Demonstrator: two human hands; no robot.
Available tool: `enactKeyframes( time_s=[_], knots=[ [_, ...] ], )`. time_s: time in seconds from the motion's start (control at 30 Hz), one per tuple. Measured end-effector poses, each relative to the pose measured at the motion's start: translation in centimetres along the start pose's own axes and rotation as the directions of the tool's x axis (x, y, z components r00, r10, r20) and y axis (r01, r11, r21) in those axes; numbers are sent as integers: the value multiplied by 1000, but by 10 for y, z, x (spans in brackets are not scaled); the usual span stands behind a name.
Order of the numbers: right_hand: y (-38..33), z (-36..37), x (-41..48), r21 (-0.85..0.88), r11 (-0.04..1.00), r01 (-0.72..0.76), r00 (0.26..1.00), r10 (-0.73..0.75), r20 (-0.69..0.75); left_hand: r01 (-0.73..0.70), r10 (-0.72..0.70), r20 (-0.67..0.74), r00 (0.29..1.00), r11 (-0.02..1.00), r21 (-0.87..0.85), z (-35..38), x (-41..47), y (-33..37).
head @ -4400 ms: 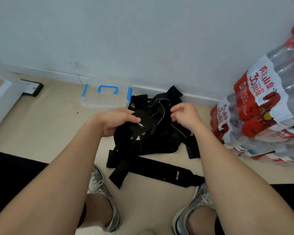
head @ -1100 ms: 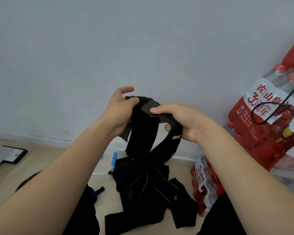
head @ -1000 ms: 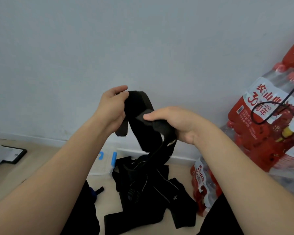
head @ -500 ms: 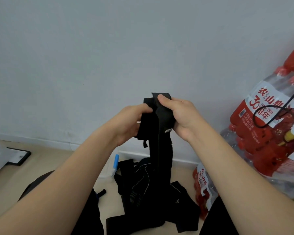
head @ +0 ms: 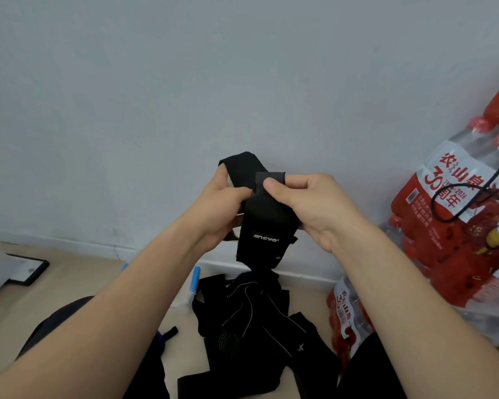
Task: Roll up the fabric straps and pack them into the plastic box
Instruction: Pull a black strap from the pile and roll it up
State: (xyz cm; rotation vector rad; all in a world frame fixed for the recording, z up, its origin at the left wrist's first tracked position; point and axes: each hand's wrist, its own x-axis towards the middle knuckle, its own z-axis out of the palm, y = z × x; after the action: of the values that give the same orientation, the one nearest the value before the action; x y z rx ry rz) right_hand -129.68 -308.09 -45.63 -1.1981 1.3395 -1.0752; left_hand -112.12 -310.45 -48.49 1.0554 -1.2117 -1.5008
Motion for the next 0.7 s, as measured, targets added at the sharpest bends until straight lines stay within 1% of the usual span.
enactKeyframes(
  time_s=[0.1, 0.17, 0.23, 0.3, 0.37, 0.47, 0.53, 0.6, 0.7],
  knots=[
    [1, 1, -1, -63, 994, 90, 996, -89, 19, -27, 26, 53, 998, 1000, 15, -4, -2, 3],
    [2, 1, -1, -131, 986, 101, 995, -102, 1, -28, 28, 76, 997, 1000, 11, -6, -4, 7],
    [3, 2, -1, -217, 970, 112, 989, -131, -72, -39, 38, 81, 996, 999, 12, -7, -6, 8],
    [5, 5, -1, -334, 930, 153, 966, -211, -147, -59, 58, 73, 996, 998, 11, -6, -8, 10],
    [5, 8, -2, -401, 898, 180, 948, -266, -172, -71, 72, 64, 995, 997, -17, -6, -10, 11],
    [7, 12, -1, -407, 896, 176, 949, -265, -173, -46, 52, 49, 997, 992, -115, -5, -12, 12],
    [8, 14, 0, -466, 867, 175, 945, -281, -168, -43, 52, 60, 997, 989, -142, -3, -16, 13],
    [8, 17, -1, -517, 847, 127, 967, -222, -125, -64, 70, 36, 997, 986, -156, 2, -19, 10],
    [8, 21, -4, -460, 887, 19, 1000, -15, 13, -91, 66, -113, 991, 968, -233, 7, -18, 6]
  ],
)
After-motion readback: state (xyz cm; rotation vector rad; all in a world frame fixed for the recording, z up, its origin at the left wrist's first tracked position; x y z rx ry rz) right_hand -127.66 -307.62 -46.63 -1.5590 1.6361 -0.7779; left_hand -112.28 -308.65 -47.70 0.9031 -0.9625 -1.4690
